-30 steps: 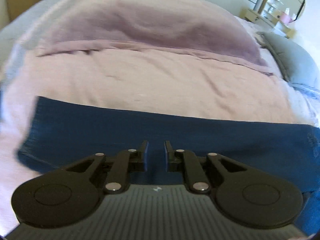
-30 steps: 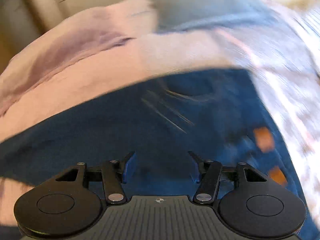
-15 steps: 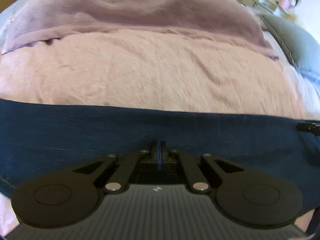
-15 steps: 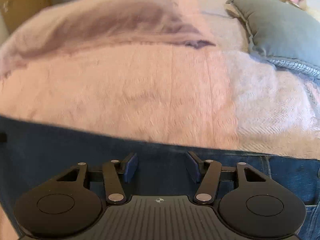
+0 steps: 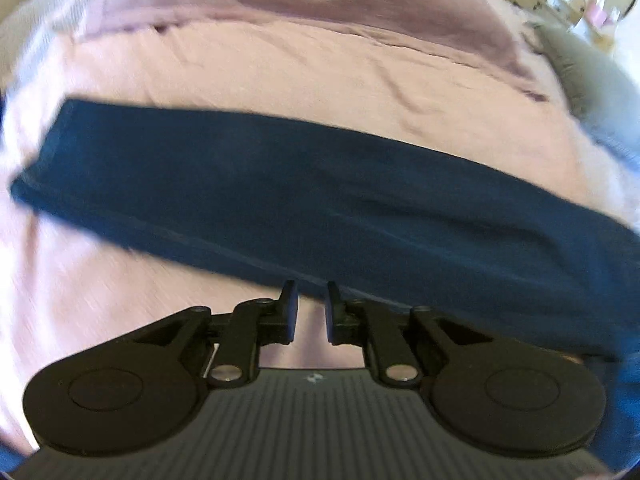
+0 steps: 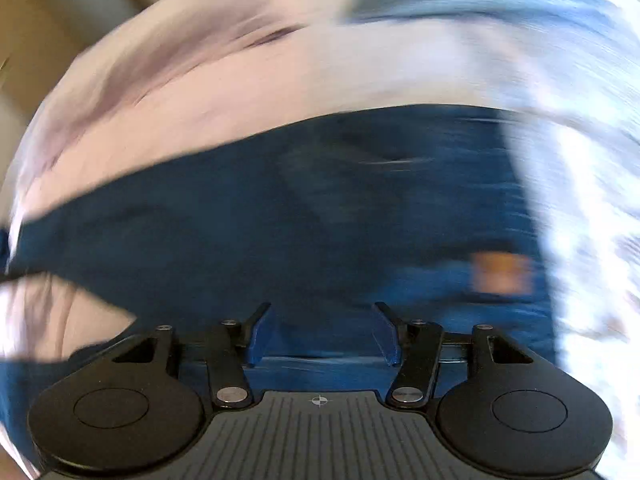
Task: Fold clothes
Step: 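Grasp the jeans waistband with the right tool while the left tool holds a leg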
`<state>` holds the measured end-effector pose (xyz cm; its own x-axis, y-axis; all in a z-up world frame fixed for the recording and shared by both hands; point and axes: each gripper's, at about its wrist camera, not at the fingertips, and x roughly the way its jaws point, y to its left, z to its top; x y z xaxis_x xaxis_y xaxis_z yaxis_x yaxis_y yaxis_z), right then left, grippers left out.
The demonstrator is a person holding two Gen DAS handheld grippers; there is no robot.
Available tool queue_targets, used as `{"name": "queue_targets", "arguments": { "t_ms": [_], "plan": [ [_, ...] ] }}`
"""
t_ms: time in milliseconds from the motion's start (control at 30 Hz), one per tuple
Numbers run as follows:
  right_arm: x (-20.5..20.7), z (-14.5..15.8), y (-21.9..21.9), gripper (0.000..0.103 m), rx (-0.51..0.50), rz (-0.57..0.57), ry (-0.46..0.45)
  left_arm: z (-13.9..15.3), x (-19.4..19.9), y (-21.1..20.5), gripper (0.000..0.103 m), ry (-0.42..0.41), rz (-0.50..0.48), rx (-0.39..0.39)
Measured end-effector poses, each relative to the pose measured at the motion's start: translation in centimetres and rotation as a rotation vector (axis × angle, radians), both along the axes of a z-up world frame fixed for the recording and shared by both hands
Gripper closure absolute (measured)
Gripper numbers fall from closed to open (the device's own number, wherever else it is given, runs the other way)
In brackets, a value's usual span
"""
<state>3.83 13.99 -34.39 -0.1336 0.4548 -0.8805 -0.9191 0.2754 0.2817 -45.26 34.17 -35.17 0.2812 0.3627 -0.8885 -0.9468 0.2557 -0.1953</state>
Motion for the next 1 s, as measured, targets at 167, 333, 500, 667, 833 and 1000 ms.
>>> {"name": "queue_targets", "arguments": {
  "t_ms": [167, 333, 500, 667, 833, 1000],
  "plan": [
    [8.7, 0.5, -1.6, 0.046, 0.075, -0.114, 0.043, 0.5, 4.4, -4.5, 0.094, -0.077, 0.015, -0.039],
    [13.3, -1.8, 0.5, 0.046, 0.164, -0.093, 0.213, 0.4, 7.8, -7.7, 0.094, -0.128, 0.035, -0.078],
    [15.0, -4.5, 3.0, 0.101, 0.189, -0.072, 0.351, 0.4, 9.2, -9.7, 0.094, -0.102, 0.036, -0.079],
    [14.2, -0.7, 1.6, 0.103, 0.254, -0.059, 0.263, 0.7, 8.8, -10.4, 0.094, -0.071, 0.059, -0.07],
    [15.5, -5.7, 1.6, 0.102, 0.123, -0.218, 0.221, 0.4, 9.0, -10.6, 0.094, -0.05, 0.071, -0.08],
    [16.9, -5.4, 0.2, 0.073, 0.184, -0.26, 0.366, 0.3, 9.1, -10.9, 0.094, -0.052, 0.068, -0.084]
  ]
}}
